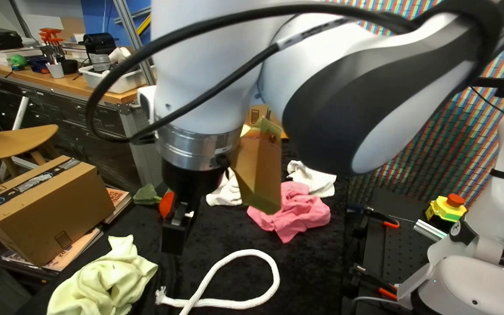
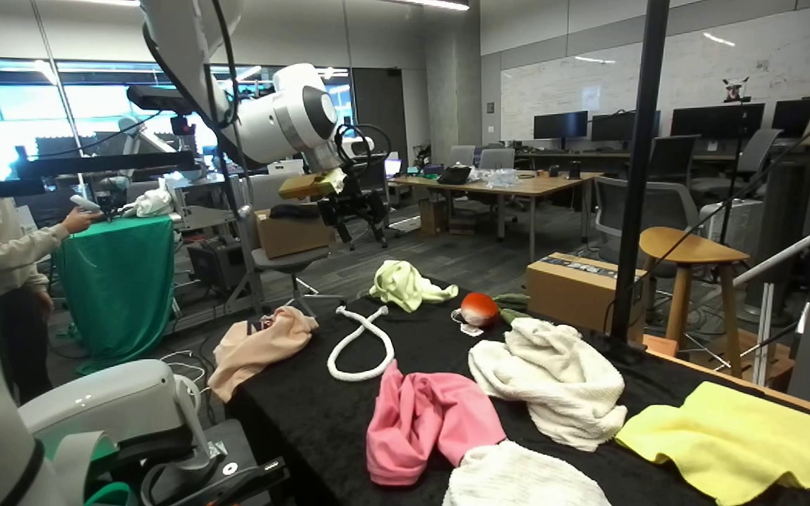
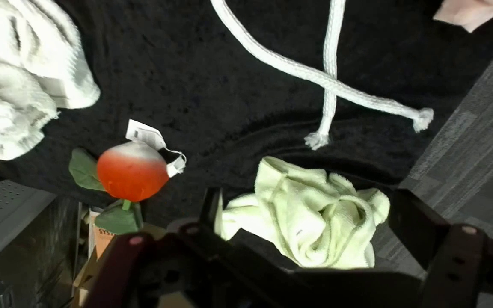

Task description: Pile up all the things on the table on the white shirt

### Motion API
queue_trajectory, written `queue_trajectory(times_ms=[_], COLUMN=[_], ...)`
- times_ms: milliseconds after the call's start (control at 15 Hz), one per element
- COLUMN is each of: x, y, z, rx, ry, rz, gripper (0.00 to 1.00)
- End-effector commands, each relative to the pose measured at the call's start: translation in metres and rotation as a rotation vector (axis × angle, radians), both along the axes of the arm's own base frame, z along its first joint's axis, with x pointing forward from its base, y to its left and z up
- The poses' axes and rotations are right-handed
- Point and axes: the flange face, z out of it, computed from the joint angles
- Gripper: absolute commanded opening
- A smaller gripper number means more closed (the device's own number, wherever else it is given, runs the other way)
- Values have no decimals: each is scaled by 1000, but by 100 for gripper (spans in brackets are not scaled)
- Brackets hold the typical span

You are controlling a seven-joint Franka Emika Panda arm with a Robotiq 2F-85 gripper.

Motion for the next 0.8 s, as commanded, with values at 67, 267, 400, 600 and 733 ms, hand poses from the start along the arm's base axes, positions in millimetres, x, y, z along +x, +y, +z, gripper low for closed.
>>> queue_trajectory(times_ms=[67,267,400,600,733], x=[39,52,56,59,58], y=[52,75,87,104,117], z=[-23,-41,-51,-62,-69], rx=[18,51,78,105,133], ry=[10,-3,-2,-25,-44], rz=[19,17,14,6,-14], gripper=[100,100,100,100,100])
